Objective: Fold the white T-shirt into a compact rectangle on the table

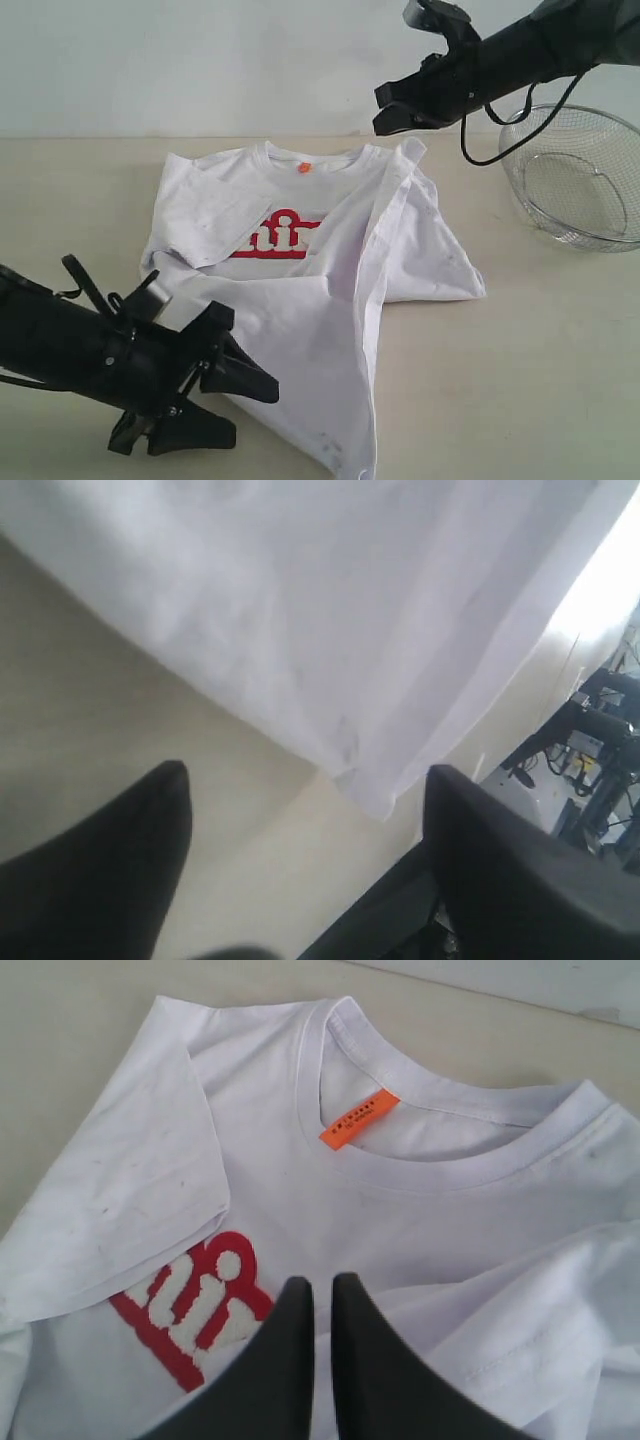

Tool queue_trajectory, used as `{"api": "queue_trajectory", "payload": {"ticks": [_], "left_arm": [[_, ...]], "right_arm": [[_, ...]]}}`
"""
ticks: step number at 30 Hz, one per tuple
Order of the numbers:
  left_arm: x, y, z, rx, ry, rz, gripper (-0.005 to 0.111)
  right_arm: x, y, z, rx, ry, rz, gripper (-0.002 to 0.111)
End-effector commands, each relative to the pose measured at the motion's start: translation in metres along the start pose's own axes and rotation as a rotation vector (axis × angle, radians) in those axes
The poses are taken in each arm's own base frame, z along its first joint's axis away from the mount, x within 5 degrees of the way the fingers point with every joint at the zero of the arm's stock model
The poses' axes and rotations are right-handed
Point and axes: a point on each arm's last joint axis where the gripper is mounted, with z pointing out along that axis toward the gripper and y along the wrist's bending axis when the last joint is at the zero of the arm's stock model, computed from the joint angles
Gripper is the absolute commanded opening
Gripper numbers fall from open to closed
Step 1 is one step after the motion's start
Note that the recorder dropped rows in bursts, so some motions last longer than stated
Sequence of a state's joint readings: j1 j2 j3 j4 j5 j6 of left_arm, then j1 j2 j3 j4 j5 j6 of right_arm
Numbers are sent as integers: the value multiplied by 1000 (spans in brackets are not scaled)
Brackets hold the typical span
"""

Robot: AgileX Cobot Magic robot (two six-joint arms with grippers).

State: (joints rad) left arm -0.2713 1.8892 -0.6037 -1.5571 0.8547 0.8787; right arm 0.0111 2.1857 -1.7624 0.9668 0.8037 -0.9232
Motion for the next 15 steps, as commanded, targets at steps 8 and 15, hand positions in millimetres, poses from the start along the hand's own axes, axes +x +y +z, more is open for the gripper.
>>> {"api": "queue_trajectory", "payload": {"ticks": [8, 15], "left_arm": [[-8, 7, 9, -99, -125, -169, 53], [-24, 11, 27, -161, -92, -181, 50]], "right_arm": [[-7, 3, -5, -9, -37, 15, 2], [-9, 5, -5, -23, -63, 43, 2]]}}
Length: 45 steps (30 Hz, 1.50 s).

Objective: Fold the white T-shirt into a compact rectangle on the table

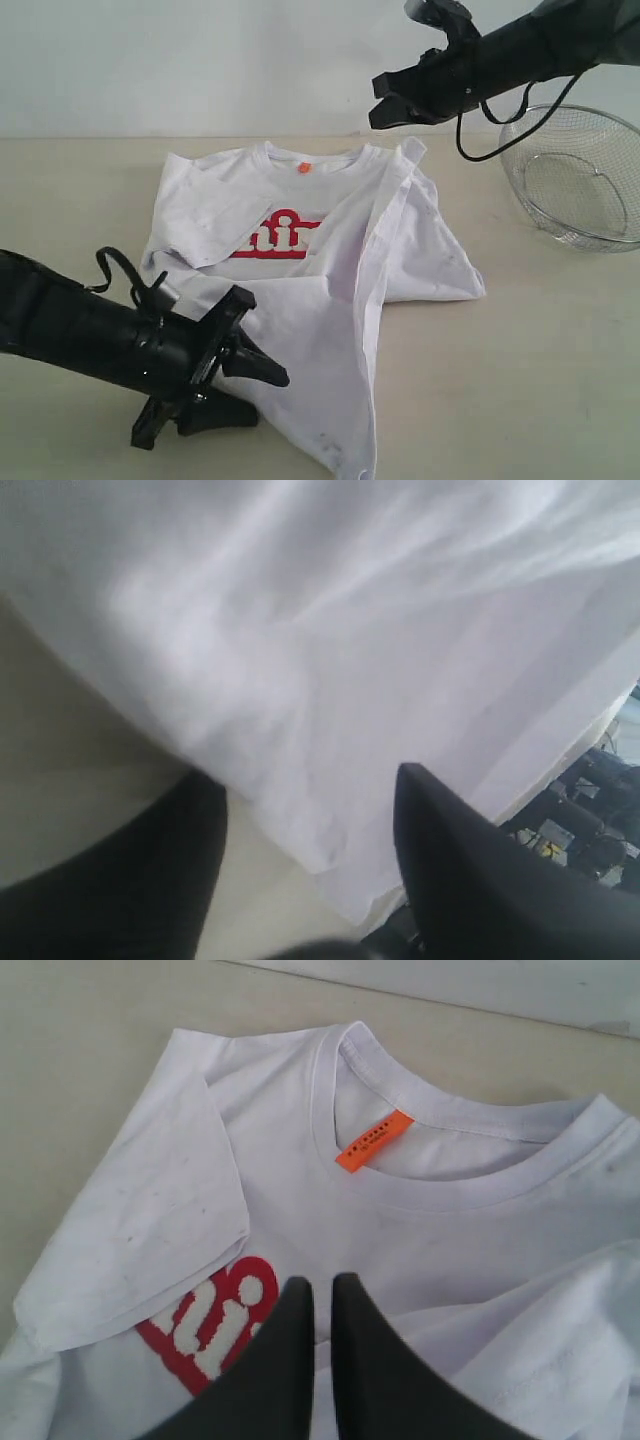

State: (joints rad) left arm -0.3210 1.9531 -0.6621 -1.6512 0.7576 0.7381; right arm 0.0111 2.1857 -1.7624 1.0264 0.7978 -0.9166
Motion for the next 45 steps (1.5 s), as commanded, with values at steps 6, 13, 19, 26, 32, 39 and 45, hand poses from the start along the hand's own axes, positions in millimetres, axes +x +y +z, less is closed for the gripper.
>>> {"api": "queue_trajectory", "payload": {"ticks": [6, 13, 19, 26, 32, 39, 45], "left_arm": [[-17, -13, 11, -66, 37, 189, 5], [-22, -69, -26, 114, -26, 486, 4], [-48, -73, -76, 74, -292, 491, 4], [-78, -78, -87, -17, -451, 594, 4], [-109, -98, -99, -44, -589, 624, 4], [-140, -113, -118, -18, -677, 636, 4], [-169, -111, -122, -26, -725, 621, 4]], "right_arm": [[-5, -12, -17, 7, -26, 22, 2], [-3, -26, -28, 9, -20, 46, 2], [-3, -26, -28, 12, -19, 44, 2], [-3, -26, -28, 12, -19, 44, 2], [-3, -26, -28, 10, -18, 44, 2], [-2, -25, -28, 6, -12, 41, 2], [-2, -25, -28, 5, -7, 38, 2]]}}
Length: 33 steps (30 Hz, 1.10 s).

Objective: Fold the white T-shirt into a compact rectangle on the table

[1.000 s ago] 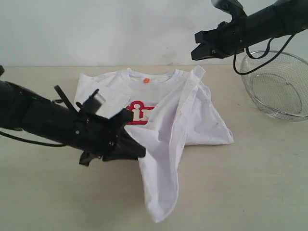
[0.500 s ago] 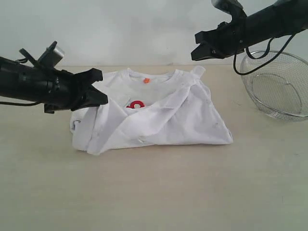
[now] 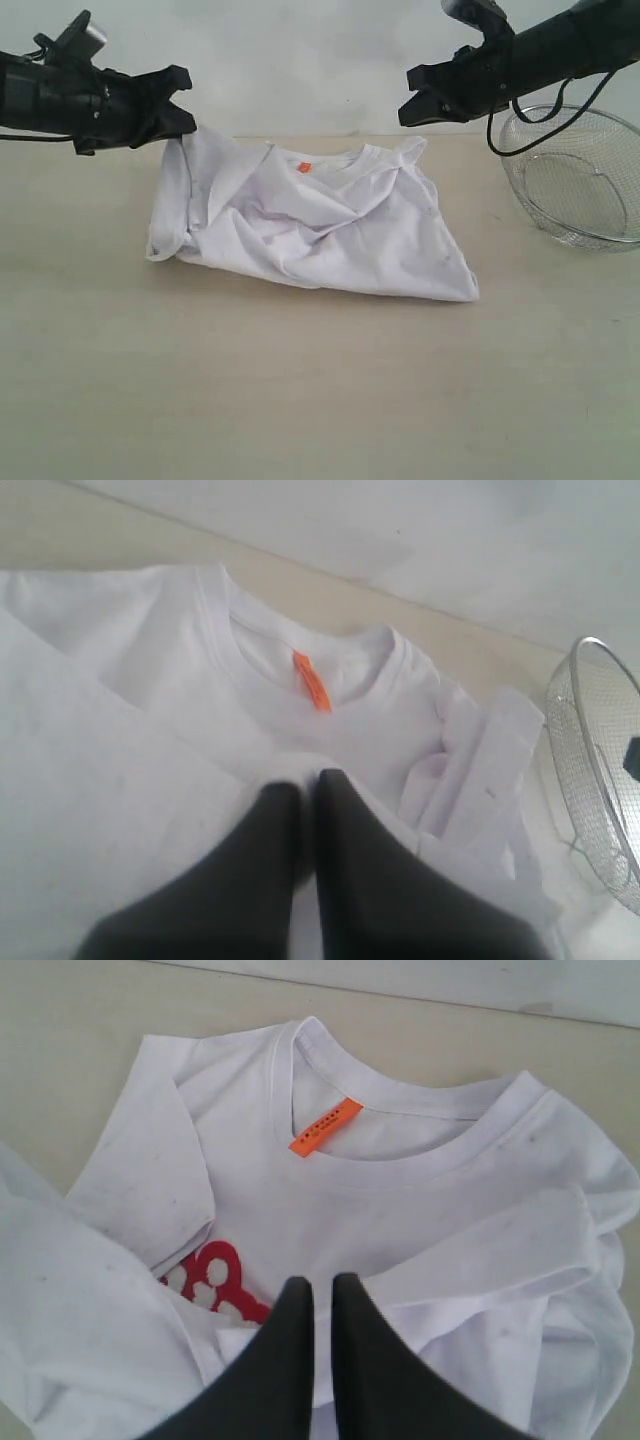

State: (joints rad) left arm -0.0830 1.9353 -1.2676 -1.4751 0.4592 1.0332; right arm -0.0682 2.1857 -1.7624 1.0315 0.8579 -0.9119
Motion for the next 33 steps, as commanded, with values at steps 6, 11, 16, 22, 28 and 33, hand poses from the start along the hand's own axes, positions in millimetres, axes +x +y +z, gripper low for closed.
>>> {"api": "queue_trajectory", "payload": {"ticks": [6, 11, 16, 22, 28, 33], "left_arm": [[-10, 34, 29, -46, -6, -17, 4], [-2, 53, 43, -128, -5, -3, 4], [-3, 61, 54, -148, -8, 27, 4], [-13, 67, 68, -157, -38, 42, 4], [-8, 71, 74, -153, -21, 36, 4], [-5, 71, 75, -136, 0, 49, 11]], "right_arm": [[-3, 2, -6, -2, 10, -26, 2], [-2, 3, -6, -11, 17, -30, 2], [1, 7, -6, -51, 48, -30, 2], [3, 9, -6, -75, 67, -30, 2], [5, 8, -6, -68, 87, -45, 2], [8, 9, -7, -84, 123, -57, 2]]}}
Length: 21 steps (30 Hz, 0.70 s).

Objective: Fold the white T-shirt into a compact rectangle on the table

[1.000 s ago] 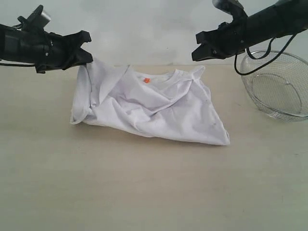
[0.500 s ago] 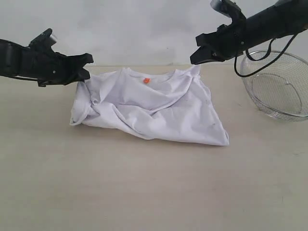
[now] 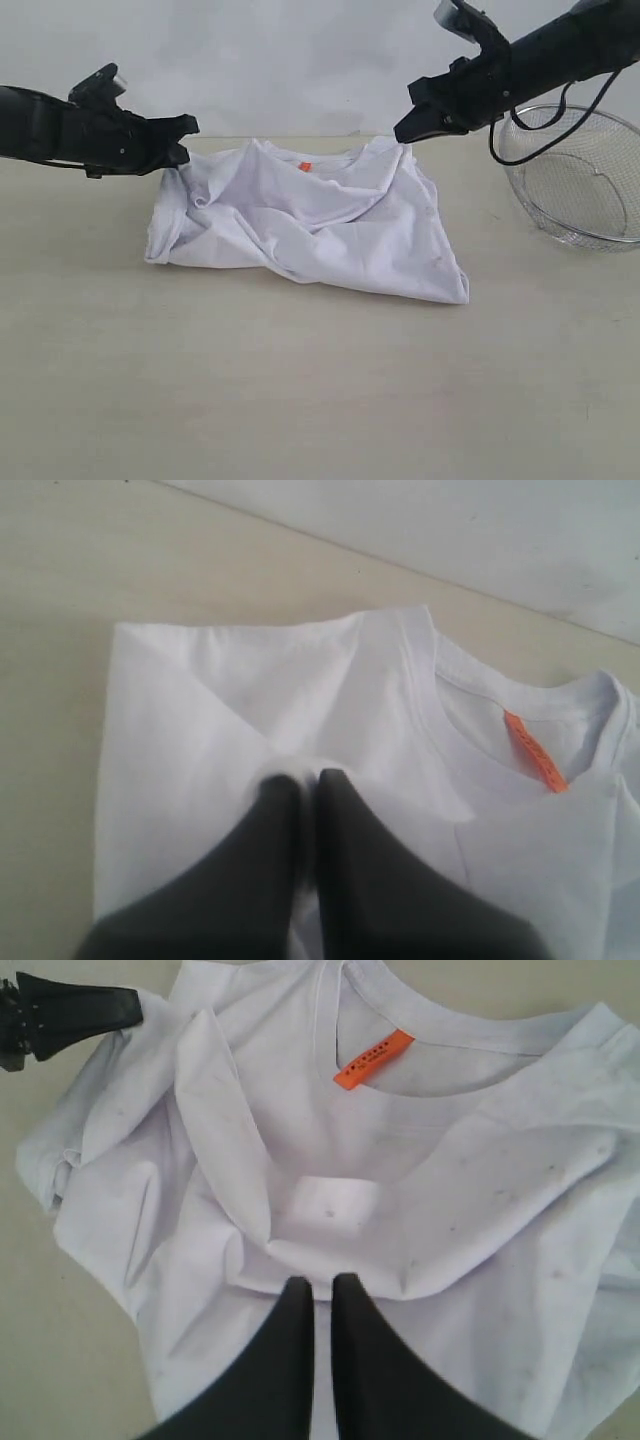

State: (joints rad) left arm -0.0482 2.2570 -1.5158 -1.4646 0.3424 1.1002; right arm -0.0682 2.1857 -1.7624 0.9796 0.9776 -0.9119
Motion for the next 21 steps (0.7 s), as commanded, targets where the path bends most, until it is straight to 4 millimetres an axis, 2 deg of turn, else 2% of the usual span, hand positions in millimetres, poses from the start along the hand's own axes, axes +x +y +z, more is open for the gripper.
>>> {"api": "queue_trajectory", "payload": {"ticks": [1, 6, 8, 9, 11, 13, 16, 18, 19, 21], "left_arm": [[-1, -2, 0, 28, 13, 21, 15], [1, -5, -1, 62, 30, 21, 58], [0, -4, -2, 61, 28, 2, 67], [-2, -5, -2, 56, 21, -14, 67], [-9, -3, -8, 52, -1, -47, 65], [-19, -2, -19, 65, -20, -73, 56], [-33, -5, -39, 135, -22, -53, 30], [-42, -8, -54, 166, -26, -13, 9], [-45, -7, -60, 167, -32, 13, 5], [-53, -10, -69, 144, -59, 54, 5]], "right_arm": [[-1, 4, -6, -21, 24, -26, 2], [0, 6, -6, -35, 35, -26, 2], [2, 8, -5, -56, 51, -27, 2], [3, 10, -6, -75, 66, -36, 2], [6, 17, -4, -123, 107, -63, -1], [11, 25, -1, -169, 161, -82, 0], [15, 39, 13, -167, 227, -139, 0], [13, 46, 23, -123, 225, -180, 0], [12, 50, 28, -103, 215, -198, 0], [7, 59, 39, -68, 181, -228, 0]]}}
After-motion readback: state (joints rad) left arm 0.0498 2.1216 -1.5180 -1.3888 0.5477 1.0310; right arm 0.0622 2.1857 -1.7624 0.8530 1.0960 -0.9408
